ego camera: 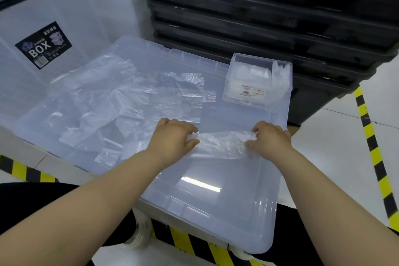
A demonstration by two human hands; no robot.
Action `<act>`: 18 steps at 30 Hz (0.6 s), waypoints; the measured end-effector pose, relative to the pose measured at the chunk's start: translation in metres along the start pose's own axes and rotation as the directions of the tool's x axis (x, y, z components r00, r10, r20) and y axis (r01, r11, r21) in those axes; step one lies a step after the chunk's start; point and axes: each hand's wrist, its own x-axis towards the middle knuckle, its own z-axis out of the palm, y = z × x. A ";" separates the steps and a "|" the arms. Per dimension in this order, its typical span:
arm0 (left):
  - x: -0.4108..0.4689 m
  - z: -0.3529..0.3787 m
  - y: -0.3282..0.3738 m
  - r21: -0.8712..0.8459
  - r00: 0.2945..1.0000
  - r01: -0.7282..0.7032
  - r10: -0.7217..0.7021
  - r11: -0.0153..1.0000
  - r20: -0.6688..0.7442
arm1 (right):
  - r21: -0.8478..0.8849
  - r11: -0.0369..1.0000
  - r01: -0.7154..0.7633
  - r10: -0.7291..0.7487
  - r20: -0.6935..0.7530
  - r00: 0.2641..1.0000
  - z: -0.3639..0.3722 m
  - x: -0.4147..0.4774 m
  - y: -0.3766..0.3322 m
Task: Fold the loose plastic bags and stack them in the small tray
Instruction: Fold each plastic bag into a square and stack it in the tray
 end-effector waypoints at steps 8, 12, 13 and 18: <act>0.043 0.000 0.036 0.029 0.963 -0.036 0.027 0.999 0.268 | 0.013 1.000 -0.008 0.008 0.060 0.998 -0.005 0.002 -0.003; 0.053 -0.007 0.044 0.014 0.912 0.053 -0.054 0.998 0.406 | 0.171 0.984 0.058 -0.060 0.012 0.998 -0.010 0.002 0.002; 0.054 -0.009 0.046 0.026 0.905 0.045 -0.051 0.999 0.422 | 0.224 0.972 0.074 -0.074 -0.011 0.997 -0.012 0.002 0.003; 0.049 -0.017 0.048 -0.068 0.849 0.054 -0.010 0.996 0.529 | 0.358 0.924 0.131 -0.068 -0.181 0.981 -0.014 0.005 0.007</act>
